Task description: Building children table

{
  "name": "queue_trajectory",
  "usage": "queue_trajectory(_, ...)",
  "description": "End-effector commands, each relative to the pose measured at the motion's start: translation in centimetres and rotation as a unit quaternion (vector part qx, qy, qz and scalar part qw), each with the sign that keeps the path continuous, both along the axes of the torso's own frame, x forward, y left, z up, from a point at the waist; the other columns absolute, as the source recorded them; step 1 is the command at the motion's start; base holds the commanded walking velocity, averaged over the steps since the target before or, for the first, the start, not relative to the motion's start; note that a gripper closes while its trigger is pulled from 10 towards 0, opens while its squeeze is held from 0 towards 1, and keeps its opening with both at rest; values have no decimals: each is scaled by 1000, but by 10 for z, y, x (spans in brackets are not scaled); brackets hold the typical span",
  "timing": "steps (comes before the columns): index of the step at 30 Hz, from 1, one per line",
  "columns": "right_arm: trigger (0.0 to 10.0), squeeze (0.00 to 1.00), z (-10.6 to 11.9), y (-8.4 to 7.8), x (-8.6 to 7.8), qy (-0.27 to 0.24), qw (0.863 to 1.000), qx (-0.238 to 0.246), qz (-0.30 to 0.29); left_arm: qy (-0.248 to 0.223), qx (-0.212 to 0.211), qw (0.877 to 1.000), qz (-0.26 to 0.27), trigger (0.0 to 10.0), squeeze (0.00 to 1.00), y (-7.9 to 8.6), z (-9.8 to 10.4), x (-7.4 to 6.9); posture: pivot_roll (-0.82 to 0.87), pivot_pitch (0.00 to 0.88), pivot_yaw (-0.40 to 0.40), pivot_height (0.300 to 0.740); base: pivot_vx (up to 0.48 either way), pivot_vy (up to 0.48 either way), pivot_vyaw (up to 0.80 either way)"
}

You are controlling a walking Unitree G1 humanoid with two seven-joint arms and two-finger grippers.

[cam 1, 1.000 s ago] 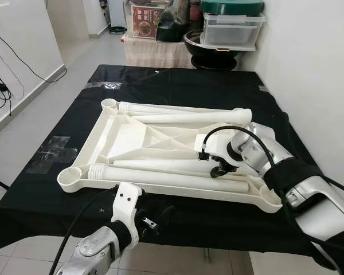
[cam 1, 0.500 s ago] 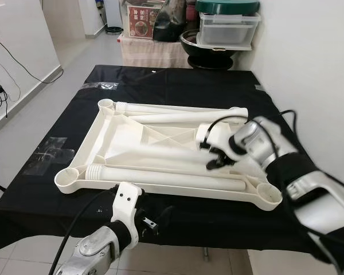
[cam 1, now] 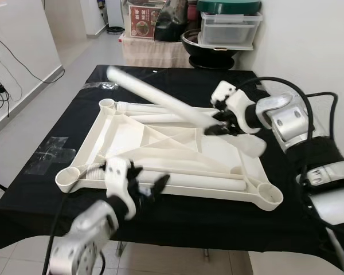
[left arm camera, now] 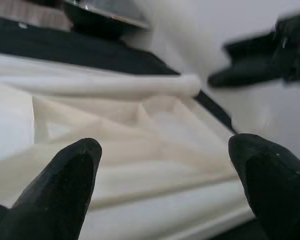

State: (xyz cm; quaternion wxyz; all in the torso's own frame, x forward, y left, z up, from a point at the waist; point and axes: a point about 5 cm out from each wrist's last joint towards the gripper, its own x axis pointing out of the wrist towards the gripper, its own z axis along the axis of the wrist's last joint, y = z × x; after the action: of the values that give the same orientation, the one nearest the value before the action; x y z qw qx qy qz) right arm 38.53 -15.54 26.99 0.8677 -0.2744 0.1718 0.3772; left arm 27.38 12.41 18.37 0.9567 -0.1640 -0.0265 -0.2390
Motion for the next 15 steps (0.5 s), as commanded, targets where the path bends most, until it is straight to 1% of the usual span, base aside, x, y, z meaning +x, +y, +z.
queue_trajectory(1,10000,0,-3,2,0,-5,1000,26,-13,-5,-38,999,14,10000,490,7,8,6,-110,43,-50,740,0,0,0)
queue_trajectory(2,10000,0,-6,7,-1,-8,999,41,-15,-24,-61,998,16,10000,1000,11,21,12,-101,40,-47,740,0,0,0)
queue_trajectory(3,10000,0,-6,7,-1,-8,999,41,-15,-24,-61,998,16,10000,1000,11,21,12,-101,40,-47,740,0,0,0)
queue_trajectory(4,10000,0,-9,14,-4,-14,998,54,-7,-42,-84,995,19,10000,1000,16,36,20,-100,40,-43,740,0,0,0)
queue_trajectory(5,10000,0,-9,14,-4,-14,998,54,-7,-42,-84,995,19,10000,1000,16,36,20,-100,40,-43,740,0,0,0)
queue_trajectory(6,10000,0,-12,23,-8,-21,998,62,7,-60,-106,992,20,10000,1000,19,52,30,-100,39,-42,740,0,0,0)
queue_trajectory(7,10000,0,-15,30,-12,-25,997,64,25,-74,-114,990,18,10000,1000,21,65,37,-97,33,-38,740,0,0,0)
queue_trajectory(9,10000,0,-15,30,-12,-25,997,64,25,-74,-114,990,18,10000,1000,21,65,37,-97,33,-38,740,0,0,0)
queue_trajectory(10,10000,0,-16,35,-15,-28,997,66,36,-82,-120,989,17,10000,1000,21,73,42,-97,32,-37,740,0,0,0)
queue_trajectory(11,10000,0,-17,39,-18,-28,996,63,51,-91,-125,988,12,10000,380,20,80,46,-99,29,-33,740,0,0,0)
queue_trajectory(12,10000,0,-19,43,-21,-28,996,64,61,-97,-130,987,11,10000,0,18,87,50,-103,26,-28,740,0,0,0)
queue_trajectory(15,10000,0,-19,46,-24,-29,995,65,68,-97,-135,986,11,10000,0,16,90,53,-106,23,-23,740,0,0,0)
